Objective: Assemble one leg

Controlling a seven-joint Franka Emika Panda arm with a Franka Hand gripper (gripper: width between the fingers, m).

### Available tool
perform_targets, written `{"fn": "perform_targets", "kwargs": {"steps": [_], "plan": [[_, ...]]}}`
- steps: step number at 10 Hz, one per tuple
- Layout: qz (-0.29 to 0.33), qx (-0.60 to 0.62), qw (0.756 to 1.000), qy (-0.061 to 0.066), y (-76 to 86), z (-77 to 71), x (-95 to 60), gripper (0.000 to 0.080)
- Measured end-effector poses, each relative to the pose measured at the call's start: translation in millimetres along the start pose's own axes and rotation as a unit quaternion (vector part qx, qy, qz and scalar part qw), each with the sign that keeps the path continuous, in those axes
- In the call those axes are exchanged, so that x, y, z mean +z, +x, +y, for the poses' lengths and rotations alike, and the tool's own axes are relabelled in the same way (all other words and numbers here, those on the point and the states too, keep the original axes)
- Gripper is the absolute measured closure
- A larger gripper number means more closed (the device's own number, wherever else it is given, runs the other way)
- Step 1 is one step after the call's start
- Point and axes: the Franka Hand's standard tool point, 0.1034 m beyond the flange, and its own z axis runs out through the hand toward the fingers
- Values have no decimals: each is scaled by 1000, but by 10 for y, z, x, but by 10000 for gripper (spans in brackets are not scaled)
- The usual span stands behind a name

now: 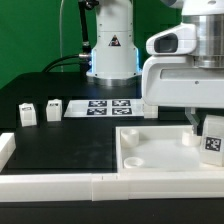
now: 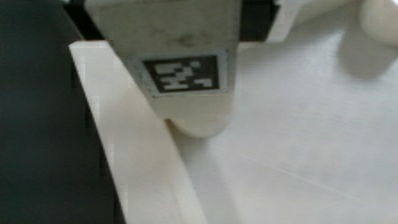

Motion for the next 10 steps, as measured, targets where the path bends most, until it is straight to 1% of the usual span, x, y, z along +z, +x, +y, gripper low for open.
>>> {"fn": "perform_targets", "kwargs": {"steps": [2, 4, 5, 6, 7, 8, 9, 10], "plan": [[5, 109, 994, -5, -24, -18, 7, 505], [-1, 197, 980, 1, -19, -13, 11, 505], [-2, 192, 981, 2, -23, -16, 12, 505], [-2, 174, 985, 2, -25, -19, 12, 431], [-2, 174, 985, 2, -27, -21, 12, 288], [-1, 146, 989, 1, -25, -19, 12, 288], [-1, 53, 999, 1, -26, -20, 11, 179], [-1, 4, 1000, 2, -30, -24, 13, 156]]}}
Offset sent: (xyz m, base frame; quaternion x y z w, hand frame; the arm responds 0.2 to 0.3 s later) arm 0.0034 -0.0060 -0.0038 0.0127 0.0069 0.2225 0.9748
